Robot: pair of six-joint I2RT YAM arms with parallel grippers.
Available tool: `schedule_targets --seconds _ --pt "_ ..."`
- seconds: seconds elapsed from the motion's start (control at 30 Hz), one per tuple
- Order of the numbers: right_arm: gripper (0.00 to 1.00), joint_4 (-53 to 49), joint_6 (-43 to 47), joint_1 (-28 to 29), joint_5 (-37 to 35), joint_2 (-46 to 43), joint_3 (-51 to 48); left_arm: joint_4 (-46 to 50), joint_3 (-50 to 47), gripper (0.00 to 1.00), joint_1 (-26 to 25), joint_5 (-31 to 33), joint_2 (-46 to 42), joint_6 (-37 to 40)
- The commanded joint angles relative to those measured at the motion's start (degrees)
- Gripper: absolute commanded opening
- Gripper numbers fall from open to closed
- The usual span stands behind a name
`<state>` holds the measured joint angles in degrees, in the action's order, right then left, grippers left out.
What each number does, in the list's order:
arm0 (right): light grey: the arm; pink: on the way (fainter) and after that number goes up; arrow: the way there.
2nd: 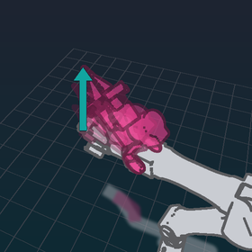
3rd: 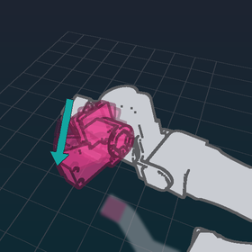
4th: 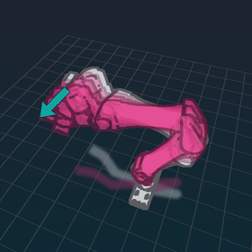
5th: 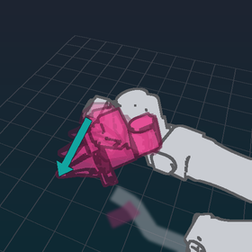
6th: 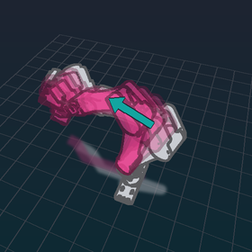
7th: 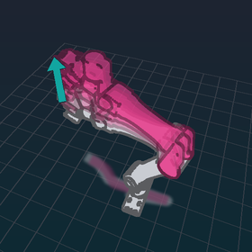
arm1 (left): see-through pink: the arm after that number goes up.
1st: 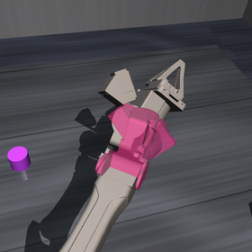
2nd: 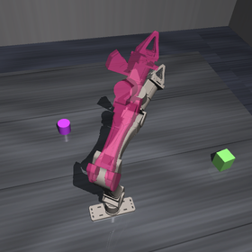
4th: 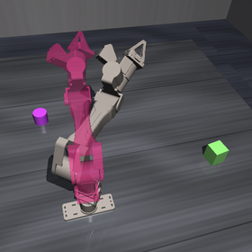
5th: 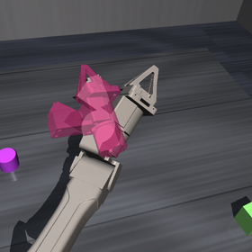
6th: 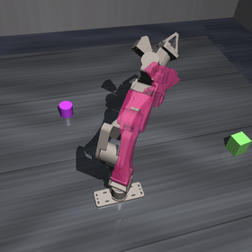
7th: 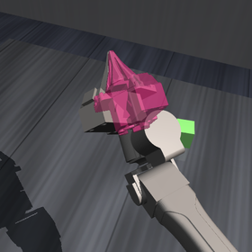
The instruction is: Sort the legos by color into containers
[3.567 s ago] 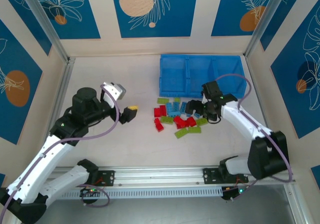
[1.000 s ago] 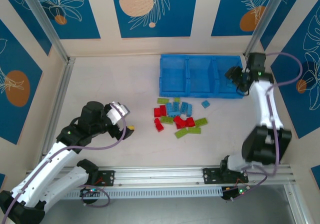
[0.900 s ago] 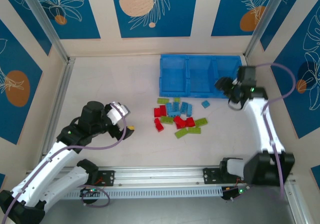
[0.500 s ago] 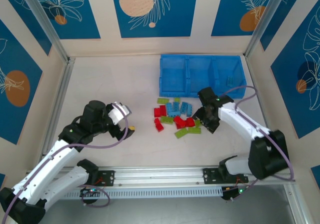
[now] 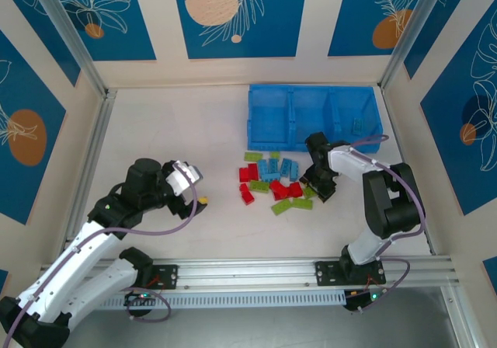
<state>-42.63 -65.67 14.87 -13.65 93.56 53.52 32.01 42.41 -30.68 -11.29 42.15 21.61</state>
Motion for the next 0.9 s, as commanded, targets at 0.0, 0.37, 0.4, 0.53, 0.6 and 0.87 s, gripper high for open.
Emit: schedule_targets --seconds 0.0,0.37,0.4,0.53,0.6,0.87 --pt "0.48 1.7 -1.1 -1.2 1.5 -0.1 -2.2 -0.8 -0.7 1.0 -0.3 0.5 -0.4 1.3" --pt "0.26 4.6 15.5 4.9 -13.0 -21.5 -1.9 -1.8 -0.8 1.0 -0.3 -5.0 -0.3 1.9" --pt "0.26 7.9 21.1 6.2 -14.2 -23.0 -1.2 -1.9 -0.8 1.0 -0.3 -5.6 -0.2 1.9" --pt "0.28 18.0 41.8 4.8 -9.4 -21.3 3.8 -1.9 -0.6 1.0 -0.3 -6.8 -0.2 2.1" --pt "0.29 18.6 46.2 1.5 -5.5 -16.3 8.7 -1.7 -0.7 1.0 -0.3 -6.4 -0.4 2.1" --pt "0.26 8.9 48.9 -7.7 1.2 10.3 35.3 -1.5 -1.2 1.0 -0.3 -4.4 -1.7 2.0"
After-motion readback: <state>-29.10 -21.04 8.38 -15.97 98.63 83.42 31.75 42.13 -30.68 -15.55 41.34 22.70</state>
